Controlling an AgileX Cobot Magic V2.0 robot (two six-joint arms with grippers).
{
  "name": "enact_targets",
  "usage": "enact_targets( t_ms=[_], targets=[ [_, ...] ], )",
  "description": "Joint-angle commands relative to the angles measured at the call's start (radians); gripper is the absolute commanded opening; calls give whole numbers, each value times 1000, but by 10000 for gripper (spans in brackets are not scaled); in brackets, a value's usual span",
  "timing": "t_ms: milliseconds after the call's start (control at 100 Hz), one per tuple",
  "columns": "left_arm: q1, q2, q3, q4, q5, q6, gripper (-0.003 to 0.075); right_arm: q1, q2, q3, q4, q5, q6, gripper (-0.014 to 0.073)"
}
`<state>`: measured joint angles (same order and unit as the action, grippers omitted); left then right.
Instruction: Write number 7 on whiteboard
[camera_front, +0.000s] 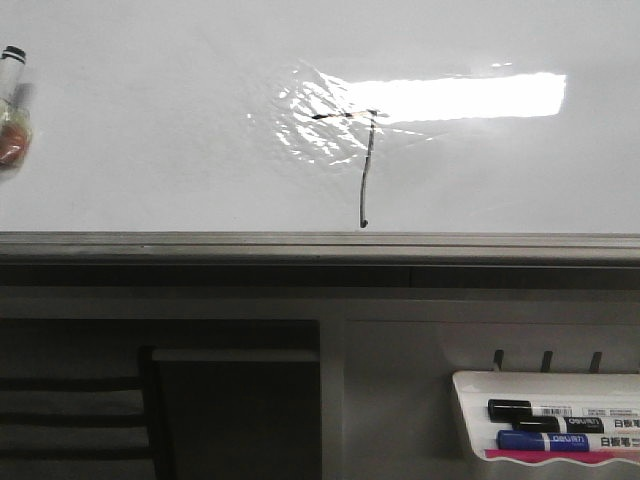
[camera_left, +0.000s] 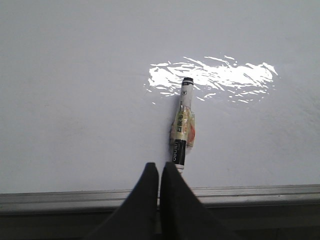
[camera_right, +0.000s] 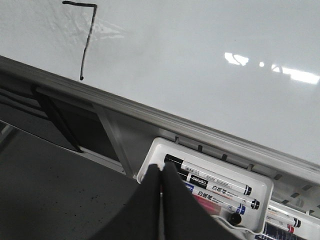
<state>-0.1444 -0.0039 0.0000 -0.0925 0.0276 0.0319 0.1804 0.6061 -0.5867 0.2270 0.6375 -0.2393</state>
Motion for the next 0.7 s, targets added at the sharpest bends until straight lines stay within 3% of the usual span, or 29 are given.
enact_targets(
  t_ms=[0,130,390,690],
  targets=[
    [2,-30,35,-9,-86,0,-20,-5,-19,-20,4,-67,-4,-71],
    [2,-30,35,-9,-86,0,-20,-43,-131,28,4,-110,-6,-71],
    [2,-30,35,-9,-86,0,-20,-200,-431,359,18,-493,-6,-71],
    [2,-30,35,-9,-86,0,-20,-233,-615,590,18,-593,-6,-71]
  ],
)
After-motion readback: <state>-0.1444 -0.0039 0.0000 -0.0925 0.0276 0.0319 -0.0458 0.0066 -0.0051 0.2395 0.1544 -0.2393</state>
